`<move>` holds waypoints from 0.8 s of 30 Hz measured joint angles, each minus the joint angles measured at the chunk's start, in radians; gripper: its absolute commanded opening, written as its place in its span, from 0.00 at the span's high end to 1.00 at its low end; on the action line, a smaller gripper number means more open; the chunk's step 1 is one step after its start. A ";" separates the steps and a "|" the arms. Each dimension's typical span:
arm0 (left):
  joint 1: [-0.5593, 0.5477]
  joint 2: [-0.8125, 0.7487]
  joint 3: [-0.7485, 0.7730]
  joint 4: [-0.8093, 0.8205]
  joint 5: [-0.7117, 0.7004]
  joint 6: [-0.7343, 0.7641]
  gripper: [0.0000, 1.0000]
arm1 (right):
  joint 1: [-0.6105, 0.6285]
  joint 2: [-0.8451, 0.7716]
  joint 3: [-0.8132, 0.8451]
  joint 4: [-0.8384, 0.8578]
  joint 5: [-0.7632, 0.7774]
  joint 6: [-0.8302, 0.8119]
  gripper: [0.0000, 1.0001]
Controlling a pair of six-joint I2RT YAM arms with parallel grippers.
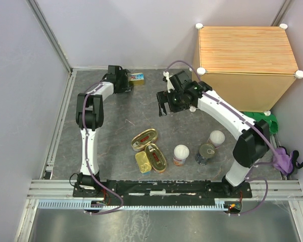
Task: Place and organize the canned foods onto the counter
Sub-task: Pick up the canned food from the center of the board.
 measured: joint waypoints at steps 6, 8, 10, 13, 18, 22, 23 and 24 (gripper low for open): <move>0.008 0.042 0.029 0.081 0.071 -0.005 0.50 | -0.004 0.042 0.060 -0.011 -0.012 0.006 0.01; 0.010 0.044 0.032 0.114 0.087 -0.005 0.58 | -0.006 0.049 0.072 -0.018 -0.014 0.007 0.01; 0.010 0.045 0.031 0.130 0.103 -0.005 0.64 | -0.009 0.050 0.077 -0.023 -0.016 0.008 0.01; 0.010 0.048 0.027 0.145 0.109 -0.005 0.67 | -0.014 0.050 0.086 -0.028 -0.017 0.010 0.01; 0.010 0.047 0.004 0.183 0.112 -0.002 0.73 | -0.019 0.049 0.086 -0.033 -0.017 0.011 0.01; 0.011 0.020 -0.055 0.231 0.112 0.011 0.84 | -0.020 0.049 0.085 -0.033 -0.017 0.012 0.01; 0.010 0.007 -0.078 0.238 0.110 0.014 0.88 | -0.020 0.048 0.084 -0.031 -0.018 0.014 0.01; 0.010 -0.010 -0.103 0.241 0.109 0.022 0.91 | -0.020 0.046 0.081 -0.031 -0.020 0.015 0.01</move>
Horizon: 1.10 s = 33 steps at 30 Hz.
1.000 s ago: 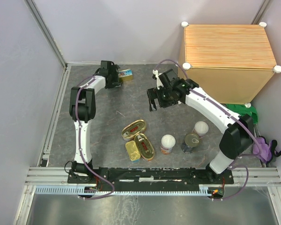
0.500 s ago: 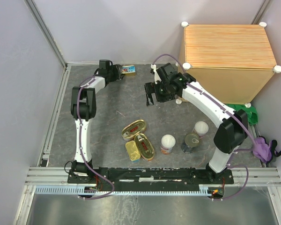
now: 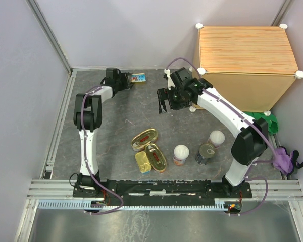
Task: Place and organize the canned foods onto the counter
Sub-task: Pick up the canned food from the center of the board.
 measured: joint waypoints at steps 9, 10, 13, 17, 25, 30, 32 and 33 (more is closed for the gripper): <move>0.000 -0.153 -0.218 0.031 -0.020 0.156 0.97 | -0.001 -0.070 -0.103 0.034 -0.014 0.014 0.01; -0.001 -0.171 -0.248 0.043 -0.022 0.169 0.97 | -0.001 -0.083 -0.120 0.042 -0.014 0.015 0.01; -0.005 -0.237 -0.374 0.124 -0.039 0.195 0.97 | -0.001 -0.125 -0.165 0.054 -0.013 0.015 0.01; -0.012 -0.303 -0.511 0.236 -0.044 0.230 0.97 | -0.001 -0.177 -0.217 0.081 -0.014 0.015 0.01; -0.057 -0.436 -0.733 0.414 -0.042 0.333 0.97 | -0.001 -0.265 -0.301 0.117 -0.018 0.015 0.01; -0.084 -0.493 -0.843 0.540 -0.027 0.358 0.97 | -0.001 -0.288 -0.304 0.153 -0.040 0.015 0.01; -0.090 -0.509 -0.874 0.585 -0.019 0.364 0.97 | -0.001 -0.291 -0.304 0.166 -0.046 0.015 0.01; -0.091 -0.518 -0.888 0.604 -0.013 0.367 0.97 | -0.001 -0.291 -0.305 0.174 -0.050 0.015 0.01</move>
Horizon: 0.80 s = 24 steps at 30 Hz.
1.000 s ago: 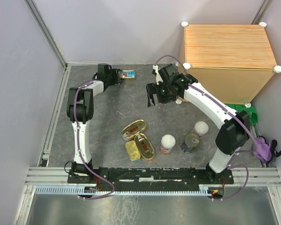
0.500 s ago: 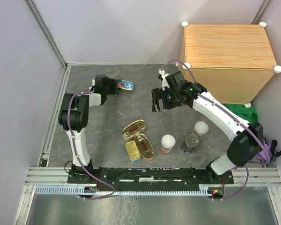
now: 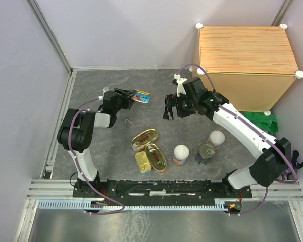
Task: Place and organize the canned foods onto the counter
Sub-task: Pick up the canned food from the center of the board.
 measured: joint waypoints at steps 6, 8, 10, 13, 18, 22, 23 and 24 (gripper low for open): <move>-0.011 -0.059 -0.070 0.109 0.023 0.024 0.97 | 0.000 0.000 -0.023 0.039 -0.018 0.000 0.01; -0.013 -0.084 -0.093 0.143 0.035 0.027 0.97 | 0.000 0.000 -0.024 0.049 -0.019 0.000 0.01; -0.016 -0.110 -0.111 0.169 0.042 0.027 0.97 | 0.000 -0.003 -0.024 0.056 -0.021 0.000 0.01; -0.017 -0.160 -0.130 0.178 0.053 0.033 0.97 | 0.000 -0.012 -0.024 0.063 -0.025 0.000 0.01; -0.017 -0.256 -0.132 0.180 0.059 0.038 0.97 | 0.000 -0.039 -0.017 0.061 -0.024 0.000 0.01; -0.016 -0.327 -0.114 0.154 0.061 0.052 0.97 | 0.000 -0.041 0.057 0.030 -0.006 -0.002 0.01; -0.017 -0.342 -0.108 0.144 0.061 0.056 0.97 | 0.000 -0.040 0.080 0.019 0.002 -0.002 0.01; -0.016 -0.358 -0.101 0.132 0.061 0.058 0.97 | 0.000 -0.040 0.116 0.006 0.016 -0.004 0.01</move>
